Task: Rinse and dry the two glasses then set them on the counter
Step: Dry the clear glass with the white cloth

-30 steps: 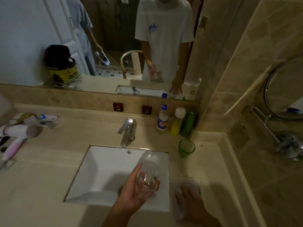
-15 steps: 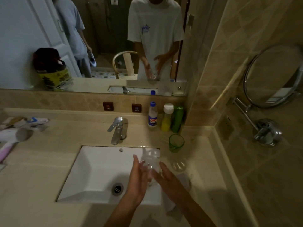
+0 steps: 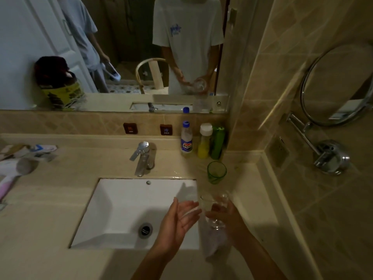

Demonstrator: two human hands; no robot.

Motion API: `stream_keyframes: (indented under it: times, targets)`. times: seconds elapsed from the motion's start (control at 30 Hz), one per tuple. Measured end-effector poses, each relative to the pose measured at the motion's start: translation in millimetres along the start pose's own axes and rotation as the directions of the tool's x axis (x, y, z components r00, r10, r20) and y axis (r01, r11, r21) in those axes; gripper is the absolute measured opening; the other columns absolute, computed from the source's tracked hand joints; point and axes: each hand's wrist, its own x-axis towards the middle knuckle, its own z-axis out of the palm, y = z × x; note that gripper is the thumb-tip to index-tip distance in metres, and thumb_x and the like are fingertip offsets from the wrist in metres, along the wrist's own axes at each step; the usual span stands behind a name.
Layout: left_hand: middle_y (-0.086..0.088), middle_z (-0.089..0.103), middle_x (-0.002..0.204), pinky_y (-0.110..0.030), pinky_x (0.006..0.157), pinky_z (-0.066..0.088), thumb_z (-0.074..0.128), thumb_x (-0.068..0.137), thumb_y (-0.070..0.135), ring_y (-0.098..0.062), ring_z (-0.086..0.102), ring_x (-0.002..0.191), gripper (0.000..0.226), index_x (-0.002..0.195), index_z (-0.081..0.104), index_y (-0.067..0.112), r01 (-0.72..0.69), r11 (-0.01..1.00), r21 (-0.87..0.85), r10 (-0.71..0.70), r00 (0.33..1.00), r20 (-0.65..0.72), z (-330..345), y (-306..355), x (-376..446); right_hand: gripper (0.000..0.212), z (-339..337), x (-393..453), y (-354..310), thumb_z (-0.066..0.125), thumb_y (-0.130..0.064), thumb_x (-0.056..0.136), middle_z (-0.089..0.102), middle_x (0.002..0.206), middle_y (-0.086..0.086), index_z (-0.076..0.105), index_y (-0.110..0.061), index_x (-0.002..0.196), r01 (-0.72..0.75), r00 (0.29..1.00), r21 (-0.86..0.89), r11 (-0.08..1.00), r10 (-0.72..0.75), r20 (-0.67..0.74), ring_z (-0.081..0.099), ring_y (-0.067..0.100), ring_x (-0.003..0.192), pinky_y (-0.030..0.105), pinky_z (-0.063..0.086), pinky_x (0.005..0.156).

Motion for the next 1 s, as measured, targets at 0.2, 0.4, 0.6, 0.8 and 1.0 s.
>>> stream_keyframes:
  times: [0.2, 0.4, 0.6, 0.8, 1.0]
  targets:
    - [-0.013, 0.07, 0.089, -0.04, 0.083, 0.051, 0.048, 0.106, 0.02, -0.032, 0.067, 0.09, 0.029, 0.085, 0.064, 0.008, -0.012, 0.782, 0.623, 0.207, 0.948, -0.242, -52.9, -38.6, 42.4, 0.08, -30.6, 12.3, 6.2, 0.09, 0.005, 0.05, 0.064, 0.105, 0.01, 0.052, -0.007, 0.12, 0.023, 0.991, -0.045, 0.999, -0.029, -0.128, 0.062, 0.025, 0.096, 0.023, 0.056, 0.06]
    - [-0.001, 0.062, 0.083, -0.038, 0.072, 0.048, 0.041, 0.1, 0.044, -0.025, 0.064, 0.081, 0.035, 0.086, 0.062, 0.019, 0.157, 0.028, 0.987, 0.328, 0.932, -0.157, -125.2, -83.9, 70.5, 0.101, -63.9, 26.3, 8.1, 0.086, -0.002, 0.042, 0.063, 0.112, 0.011, 0.037, -0.015, 0.129, 0.049, 0.972, -0.1, 0.994, -0.071, -0.225, 0.063, 0.022, 0.098, 0.03, 0.057, 0.069]
    - [-0.011, 0.061, 0.065, -0.039, 0.057, 0.046, 0.071, 0.069, 0.022, -0.033, 0.06, 0.056, 0.012, 0.076, 0.069, 0.013, 0.065, -0.496, 0.866, 0.277, 0.957, 0.087, -152.2, -112.7, 70.7, 0.073, -96.3, 52.1, 6.6, 0.085, 0.012, 0.054, 0.056, 0.103, 0.01, 0.05, -0.007, 0.115, 0.067, 0.928, -0.23, 0.971, -0.145, -0.342, 0.064, 0.014, 0.083, 0.025, 0.058, 0.063]
    - [-0.008, 0.059, 0.067, -0.036, 0.054, 0.043, 0.045, 0.078, 0.023, -0.032, 0.059, 0.06, 0.023, 0.075, 0.066, 0.015, 0.074, -0.526, 0.847, 0.257, 0.964, 0.075, -147.6, -111.3, 73.4, 0.071, -119.0, 97.6, -9.8, 0.08, 0.018, 0.06, 0.052, 0.098, -0.006, 0.049, -0.018, 0.112, 0.071, 0.872, -0.34, 0.938, -0.223, -0.435, 0.055, 0.012, 0.086, 0.015, 0.053, 0.059]
    - [-0.003, 0.062, 0.075, -0.036, 0.059, 0.034, 0.031, 0.085, 0.035, -0.027, 0.06, 0.074, 0.039, 0.081, 0.067, 0.023, 0.132, -0.437, 0.89, 0.189, 0.981, -0.053, -152.0, -117.2, 80.1, 0.073, -136.1, 141.5, -30.3, 0.085, -0.003, 0.069, 0.056, 0.108, 0.0, 0.043, -0.021, 0.126, -0.043, 0.888, -0.415, 0.909, -0.155, -0.432, 0.059, 0.02, 0.094, 0.034, 0.049, 0.077]
